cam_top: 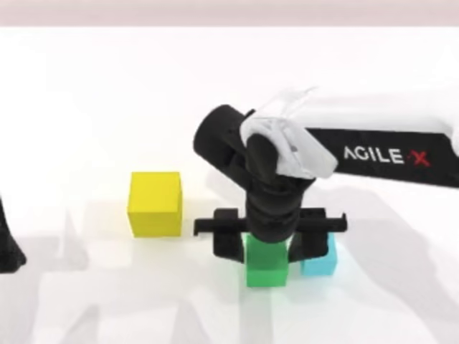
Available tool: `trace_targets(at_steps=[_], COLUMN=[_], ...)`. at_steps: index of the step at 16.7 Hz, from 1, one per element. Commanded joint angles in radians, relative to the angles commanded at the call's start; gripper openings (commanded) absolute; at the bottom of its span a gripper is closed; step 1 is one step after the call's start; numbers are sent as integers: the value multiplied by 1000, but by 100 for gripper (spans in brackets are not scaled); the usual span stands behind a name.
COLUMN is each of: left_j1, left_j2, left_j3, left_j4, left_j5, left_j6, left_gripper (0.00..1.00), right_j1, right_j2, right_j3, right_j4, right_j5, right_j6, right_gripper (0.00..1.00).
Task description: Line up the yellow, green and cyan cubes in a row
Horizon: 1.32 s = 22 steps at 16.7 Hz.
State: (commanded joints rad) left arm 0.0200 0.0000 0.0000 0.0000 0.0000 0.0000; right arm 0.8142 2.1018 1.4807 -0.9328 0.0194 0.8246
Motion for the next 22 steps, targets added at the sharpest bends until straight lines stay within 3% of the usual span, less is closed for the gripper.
trace_targets(at_steps=[2, 3, 12, 19, 22], left_j1=[0, 0, 0, 0, 0], left_j2=[0, 0, 0, 0, 0], left_j3=[0, 0, 0, 0, 0], left_j4=[0, 0, 0, 0, 0], left_j5=[0, 0, 0, 0, 0], left_j6=[0, 0, 0, 0, 0], left_gripper=[100, 100, 100, 100, 100], right_j1=[0, 0, -1, 9, 10], right_j2=[0, 0, -1, -63, -75], right_j3=[0, 0, 4, 158, 175], right_j4=[0, 0, -4, -227, -249], right_j5=[0, 0, 0, 0, -1], right_j6=[0, 0, 0, 2, 0], right_gripper=[98, 100, 100, 100, 100])
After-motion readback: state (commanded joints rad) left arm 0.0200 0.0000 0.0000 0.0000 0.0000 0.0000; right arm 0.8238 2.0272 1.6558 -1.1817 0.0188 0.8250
